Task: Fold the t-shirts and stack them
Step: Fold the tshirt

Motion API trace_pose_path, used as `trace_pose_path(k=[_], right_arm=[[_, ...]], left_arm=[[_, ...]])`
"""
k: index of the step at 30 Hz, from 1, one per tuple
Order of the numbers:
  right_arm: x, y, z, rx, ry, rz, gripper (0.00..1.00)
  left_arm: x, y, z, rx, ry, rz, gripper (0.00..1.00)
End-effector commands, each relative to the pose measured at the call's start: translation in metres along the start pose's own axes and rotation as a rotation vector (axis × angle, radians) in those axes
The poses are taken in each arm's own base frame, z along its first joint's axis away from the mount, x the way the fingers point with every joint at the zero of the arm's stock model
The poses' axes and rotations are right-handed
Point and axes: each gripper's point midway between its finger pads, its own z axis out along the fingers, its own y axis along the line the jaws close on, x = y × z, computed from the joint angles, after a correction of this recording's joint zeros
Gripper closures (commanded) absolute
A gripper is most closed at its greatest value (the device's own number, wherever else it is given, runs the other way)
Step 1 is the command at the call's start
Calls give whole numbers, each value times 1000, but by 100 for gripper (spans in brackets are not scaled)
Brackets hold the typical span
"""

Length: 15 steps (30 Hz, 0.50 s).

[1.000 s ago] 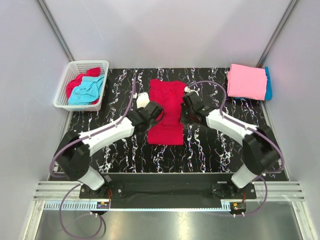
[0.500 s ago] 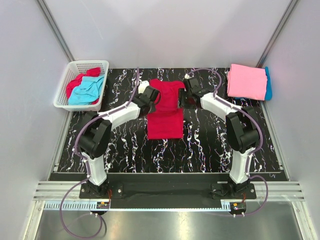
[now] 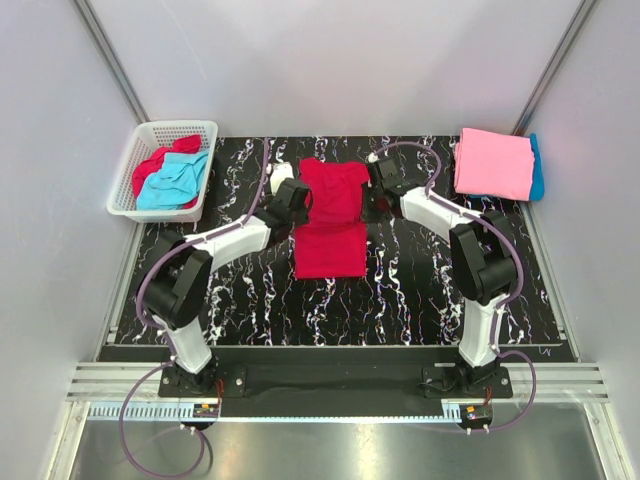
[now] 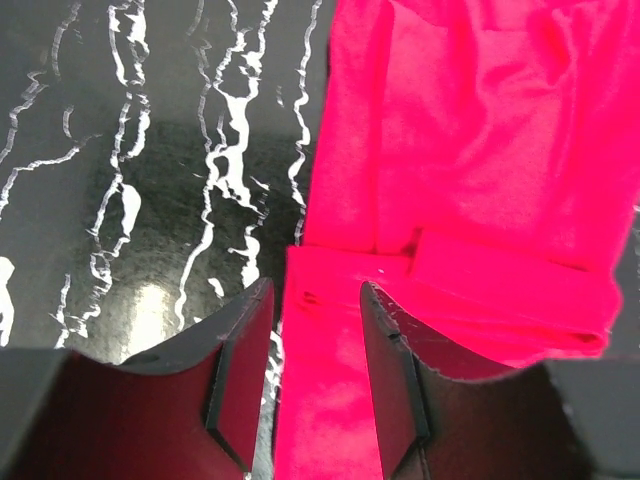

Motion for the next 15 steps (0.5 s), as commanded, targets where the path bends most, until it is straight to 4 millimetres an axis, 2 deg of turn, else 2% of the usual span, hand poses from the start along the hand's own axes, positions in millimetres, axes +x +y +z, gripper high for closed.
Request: trace_pose_path(k=[1, 3, 4, 5, 8, 10, 11, 15], right_arm=[[8, 13, -18, -88, 25, 21, 84], [24, 10, -18, -90, 59, 26, 87], [26, 13, -23, -105, 61, 25, 84], [36, 9, -23, -95, 80, 25, 82], [45, 9, -33, -113, 81, 27, 78], [47, 16, -40, -159, 90, 25, 74], [51, 18, -40, -174, 103, 24, 70], [61, 22, -45, -200, 123, 47, 64]], left_arm=[[-11, -15, -19, 76, 13, -51, 56], [-6, -20, -28, 124, 42, -59, 56], [-1, -21, -31, 141, 60, -55, 56], [2, -23, -34, 159, 79, -49, 56], [9, -24, -44, 194, 123, -26, 56], [15, -25, -48, 214, 151, -16, 56], [17, -28, -52, 238, 167, -14, 56], [22, -24, -58, 241, 180, -23, 56]])
